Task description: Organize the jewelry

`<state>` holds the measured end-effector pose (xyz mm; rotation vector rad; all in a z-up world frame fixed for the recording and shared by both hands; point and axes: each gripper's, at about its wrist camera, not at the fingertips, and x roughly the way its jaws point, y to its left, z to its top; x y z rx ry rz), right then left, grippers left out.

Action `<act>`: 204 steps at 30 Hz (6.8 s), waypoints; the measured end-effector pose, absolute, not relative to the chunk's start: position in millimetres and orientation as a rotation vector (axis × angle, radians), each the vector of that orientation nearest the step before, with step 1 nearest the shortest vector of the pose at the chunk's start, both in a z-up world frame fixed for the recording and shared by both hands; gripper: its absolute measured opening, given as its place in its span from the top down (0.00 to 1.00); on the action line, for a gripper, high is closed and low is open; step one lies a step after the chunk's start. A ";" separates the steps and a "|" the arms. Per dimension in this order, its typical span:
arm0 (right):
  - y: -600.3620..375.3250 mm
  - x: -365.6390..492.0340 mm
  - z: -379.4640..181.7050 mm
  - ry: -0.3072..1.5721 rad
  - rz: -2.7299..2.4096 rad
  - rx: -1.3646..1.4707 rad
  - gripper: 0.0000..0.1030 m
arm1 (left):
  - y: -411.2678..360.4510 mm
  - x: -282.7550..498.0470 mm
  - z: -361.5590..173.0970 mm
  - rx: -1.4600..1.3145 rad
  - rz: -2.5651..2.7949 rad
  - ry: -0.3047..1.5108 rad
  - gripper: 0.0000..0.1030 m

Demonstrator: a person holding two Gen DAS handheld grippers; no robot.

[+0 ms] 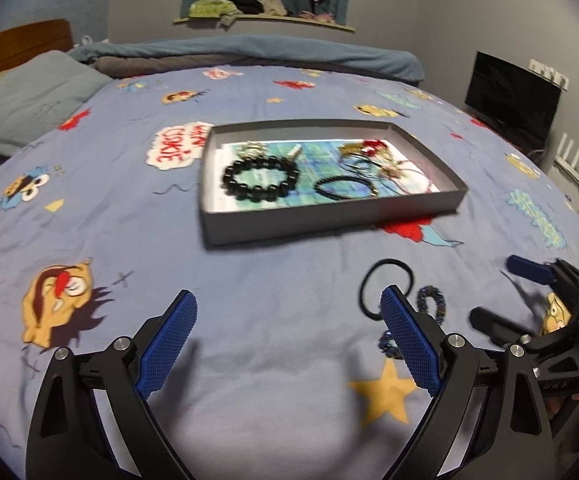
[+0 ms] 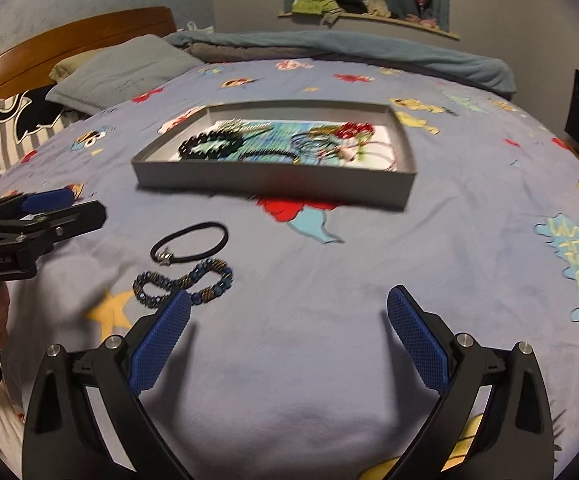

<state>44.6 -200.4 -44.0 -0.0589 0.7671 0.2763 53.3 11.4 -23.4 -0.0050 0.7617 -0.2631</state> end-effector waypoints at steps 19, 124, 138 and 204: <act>-170.6 57.1 -55.0 0.786 0.427 -0.111 0.64 | -28.7 75.8 -46.7 0.072 -0.444 0.807 0.70; -196.5 175.6 26.2 0.734 0.242 0.020 0.21 | 31.6 137.8 2.3 -0.044 -0.243 0.712 0.15; -228.0 69.1 74.9 0.682 0.226 -0.001 0.06 | 16.3 62.0 52.6 0.021 -0.197 0.681 0.07; -222.5 17.6 42.0 0.585 0.108 -0.007 0.05 | -4.5 21.4 34.9 0.086 -0.168 0.621 0.05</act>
